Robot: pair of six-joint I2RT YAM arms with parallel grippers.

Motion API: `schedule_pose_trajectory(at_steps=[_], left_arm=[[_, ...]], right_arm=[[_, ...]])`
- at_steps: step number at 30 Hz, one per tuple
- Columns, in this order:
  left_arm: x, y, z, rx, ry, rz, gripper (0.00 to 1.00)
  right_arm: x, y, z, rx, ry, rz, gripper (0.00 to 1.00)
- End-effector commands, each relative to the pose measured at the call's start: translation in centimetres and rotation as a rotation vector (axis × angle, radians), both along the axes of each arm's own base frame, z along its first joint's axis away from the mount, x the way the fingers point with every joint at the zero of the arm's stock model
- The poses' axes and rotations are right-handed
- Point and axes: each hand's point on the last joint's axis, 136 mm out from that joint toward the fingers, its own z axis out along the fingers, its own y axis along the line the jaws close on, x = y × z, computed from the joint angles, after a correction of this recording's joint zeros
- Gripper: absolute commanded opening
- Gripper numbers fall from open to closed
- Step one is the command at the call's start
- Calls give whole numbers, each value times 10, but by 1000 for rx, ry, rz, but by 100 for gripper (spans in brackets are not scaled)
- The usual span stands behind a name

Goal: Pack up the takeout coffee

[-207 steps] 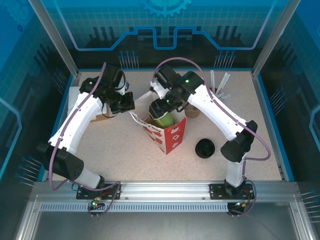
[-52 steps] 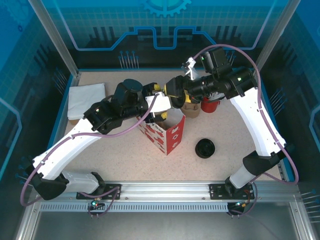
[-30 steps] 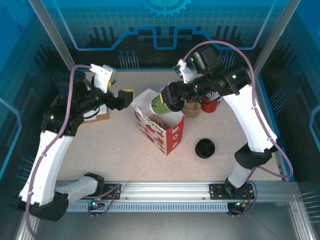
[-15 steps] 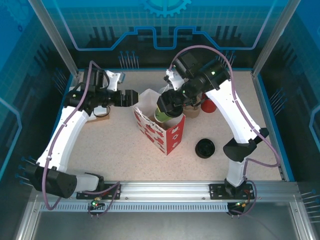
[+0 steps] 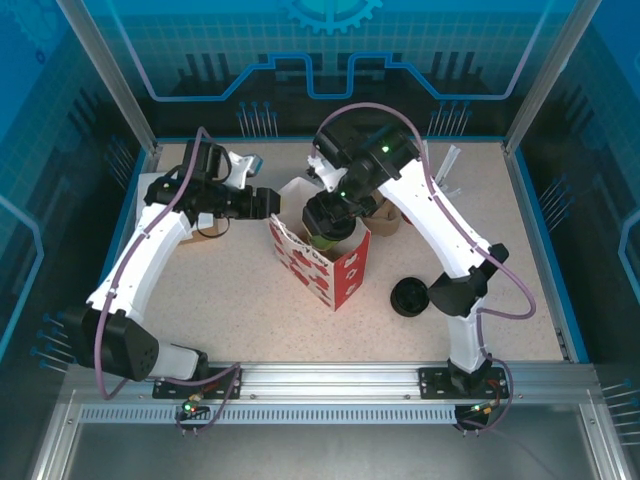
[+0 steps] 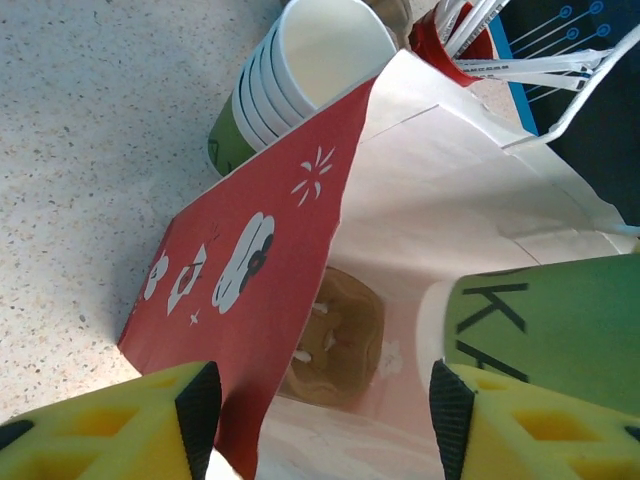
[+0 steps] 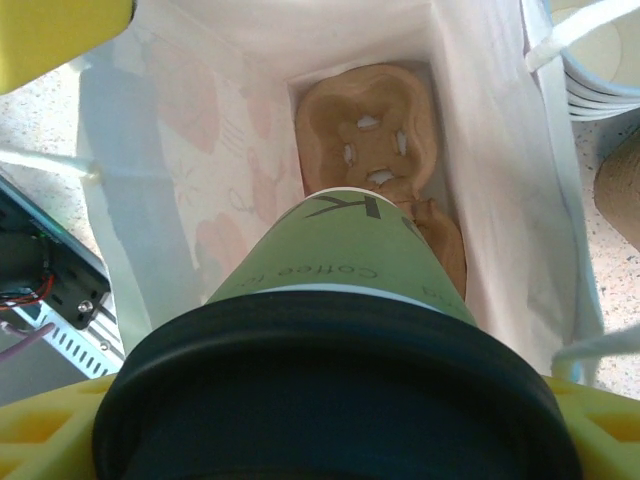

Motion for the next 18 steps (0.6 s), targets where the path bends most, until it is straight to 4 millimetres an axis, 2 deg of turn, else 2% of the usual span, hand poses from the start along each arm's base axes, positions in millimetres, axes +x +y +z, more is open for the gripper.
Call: schedule_pose_trajectory(at_steps=[1,10,18], left_arm=[[-3,-7,5,-14,-12,-48,56],[-1,-8,-4,1,3,-47,40],[0,-10,-1,25,-38,-79,14]], right_arm=[[-20,-15,-11,-114,61,45,79],[-28,-11,-25,-178,82,110,80],[-31,-15,-40,-251,91,154,80]])
